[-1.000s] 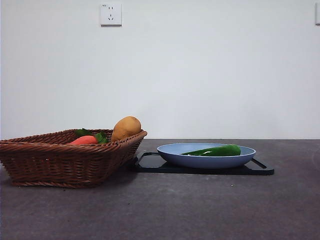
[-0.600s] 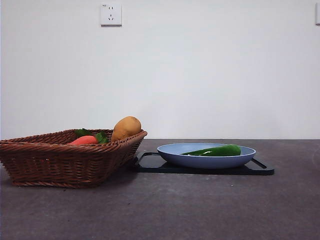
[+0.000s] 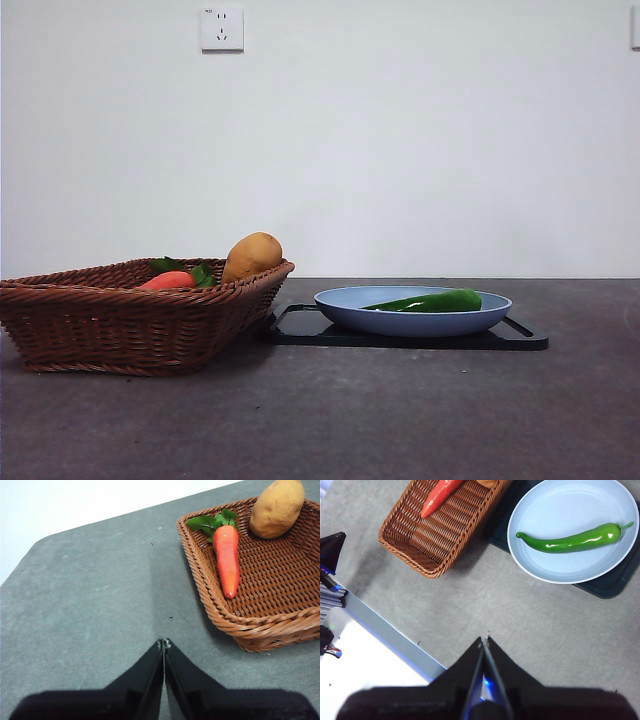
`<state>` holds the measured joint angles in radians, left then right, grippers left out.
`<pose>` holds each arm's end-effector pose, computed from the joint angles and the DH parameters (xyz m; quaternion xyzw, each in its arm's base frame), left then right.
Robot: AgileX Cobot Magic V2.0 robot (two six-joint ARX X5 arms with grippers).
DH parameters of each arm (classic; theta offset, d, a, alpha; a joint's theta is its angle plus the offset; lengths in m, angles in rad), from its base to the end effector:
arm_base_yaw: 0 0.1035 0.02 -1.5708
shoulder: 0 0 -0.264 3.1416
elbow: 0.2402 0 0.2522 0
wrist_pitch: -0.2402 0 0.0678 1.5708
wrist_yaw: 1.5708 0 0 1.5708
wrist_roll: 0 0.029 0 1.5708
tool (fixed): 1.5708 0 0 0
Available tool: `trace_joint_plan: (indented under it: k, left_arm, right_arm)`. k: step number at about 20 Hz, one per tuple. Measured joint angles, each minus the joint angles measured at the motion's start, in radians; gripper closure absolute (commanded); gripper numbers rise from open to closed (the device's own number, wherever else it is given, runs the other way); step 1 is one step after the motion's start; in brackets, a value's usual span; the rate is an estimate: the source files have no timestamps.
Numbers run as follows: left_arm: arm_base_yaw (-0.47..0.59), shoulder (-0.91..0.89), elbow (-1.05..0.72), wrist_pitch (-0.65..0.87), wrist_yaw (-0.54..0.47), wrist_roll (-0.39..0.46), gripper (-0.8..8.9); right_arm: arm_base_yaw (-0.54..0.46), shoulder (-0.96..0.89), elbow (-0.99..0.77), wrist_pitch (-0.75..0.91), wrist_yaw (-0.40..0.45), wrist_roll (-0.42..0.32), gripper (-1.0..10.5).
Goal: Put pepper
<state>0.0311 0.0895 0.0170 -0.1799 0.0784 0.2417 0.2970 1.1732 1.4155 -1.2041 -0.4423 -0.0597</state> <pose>0.0994 0.0008 0.1450 0.1127 0.1219 -0.0384 0.9854 0.1828 0.0689 0.3868 0.0089 0.4516 0.3339 0.8273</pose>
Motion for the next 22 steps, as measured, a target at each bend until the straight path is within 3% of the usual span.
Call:
trace_joint_plan:
  k: [18, 22]
  left_arm:
    - [0.000, 0.000, 0.000, 0.000, 0.000, 0.000, 8.05]
    - [0.000, 0.000, 0.000, 0.001, 0.001, 0.000, 8.05]
  right_arm:
    - [0.000, 0.000, 0.000, 0.001, 0.000, -0.002, 9.4]
    - [-0.059, -0.035, -0.020, 0.147, 0.001, -0.092, 9.4]
